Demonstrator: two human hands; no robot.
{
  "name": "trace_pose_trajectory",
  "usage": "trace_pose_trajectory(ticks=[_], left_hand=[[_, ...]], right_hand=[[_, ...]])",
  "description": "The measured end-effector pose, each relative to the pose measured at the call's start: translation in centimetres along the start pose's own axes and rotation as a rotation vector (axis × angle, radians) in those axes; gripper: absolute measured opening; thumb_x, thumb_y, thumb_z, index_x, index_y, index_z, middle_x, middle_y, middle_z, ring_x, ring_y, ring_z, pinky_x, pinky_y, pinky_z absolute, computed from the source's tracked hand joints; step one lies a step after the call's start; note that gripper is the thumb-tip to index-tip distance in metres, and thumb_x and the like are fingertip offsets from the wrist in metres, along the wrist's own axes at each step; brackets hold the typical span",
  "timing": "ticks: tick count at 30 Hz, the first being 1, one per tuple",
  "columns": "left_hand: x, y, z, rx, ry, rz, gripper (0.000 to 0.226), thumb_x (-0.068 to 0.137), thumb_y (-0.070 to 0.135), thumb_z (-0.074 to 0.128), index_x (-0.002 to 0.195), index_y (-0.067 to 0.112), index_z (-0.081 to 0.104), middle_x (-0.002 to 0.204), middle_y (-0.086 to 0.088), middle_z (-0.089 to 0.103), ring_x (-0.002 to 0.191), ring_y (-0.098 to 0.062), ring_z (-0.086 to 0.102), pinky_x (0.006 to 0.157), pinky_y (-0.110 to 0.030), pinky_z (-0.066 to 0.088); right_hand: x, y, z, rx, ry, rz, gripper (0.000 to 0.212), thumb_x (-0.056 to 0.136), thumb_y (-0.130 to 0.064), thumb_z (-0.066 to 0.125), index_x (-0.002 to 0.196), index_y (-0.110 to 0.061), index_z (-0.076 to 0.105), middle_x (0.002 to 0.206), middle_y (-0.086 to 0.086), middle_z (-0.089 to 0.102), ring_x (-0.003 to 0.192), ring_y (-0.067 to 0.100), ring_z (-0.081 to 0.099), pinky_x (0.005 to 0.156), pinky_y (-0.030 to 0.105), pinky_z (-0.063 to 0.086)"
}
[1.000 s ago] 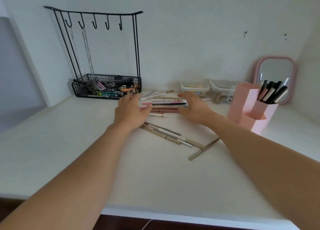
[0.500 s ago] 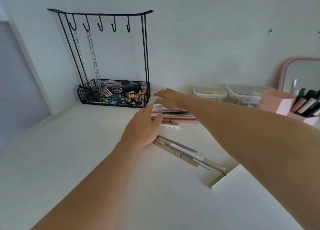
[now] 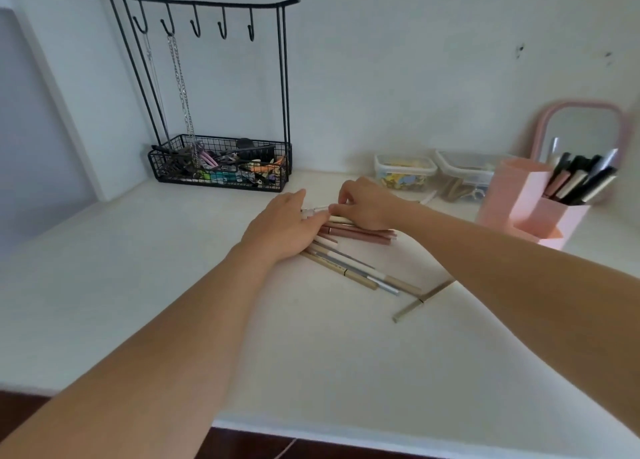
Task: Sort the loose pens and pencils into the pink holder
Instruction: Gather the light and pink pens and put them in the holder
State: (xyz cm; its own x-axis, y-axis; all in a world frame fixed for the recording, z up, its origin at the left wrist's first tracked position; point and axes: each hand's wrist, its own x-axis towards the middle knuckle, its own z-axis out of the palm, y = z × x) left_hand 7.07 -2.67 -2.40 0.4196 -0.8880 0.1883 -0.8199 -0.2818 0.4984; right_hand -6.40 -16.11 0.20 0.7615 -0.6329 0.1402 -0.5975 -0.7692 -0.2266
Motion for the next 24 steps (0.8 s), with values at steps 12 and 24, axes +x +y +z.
trace_pose_trajectory(ticks=[12,24], left_hand=[[-1.4,2.4,1.2,0.025,-0.024,0.092,0.06,0.096,0.055,0.048,0.146,0.022,0.048,0.148,-0.003,0.045,0.129,-0.023,0.05,0.102,-0.039,0.041],[-1.1,2.5,1.3,-0.019,-0.028,0.161,0.052,0.102,0.045,0.048,0.148,0.022,0.047,0.153,0.001,0.048,0.137,-0.021,0.046,0.11,-0.037,0.037]], right_hand=[[-9.4,3.2,-3.1,0.149,0.113,0.095,0.054,0.09,0.003,0.046,0.141,-0.016,0.05,0.147,0.007,0.05,0.136,0.022,0.044,0.109,0.024,0.031],[-8.9,4.9,-3.2,-0.313,0.065,0.373,0.023,0.089,0.004,0.051,0.11,0.0,0.061,0.11,0.018,0.067,0.101,0.031,0.066,0.072,0.032,0.048]])
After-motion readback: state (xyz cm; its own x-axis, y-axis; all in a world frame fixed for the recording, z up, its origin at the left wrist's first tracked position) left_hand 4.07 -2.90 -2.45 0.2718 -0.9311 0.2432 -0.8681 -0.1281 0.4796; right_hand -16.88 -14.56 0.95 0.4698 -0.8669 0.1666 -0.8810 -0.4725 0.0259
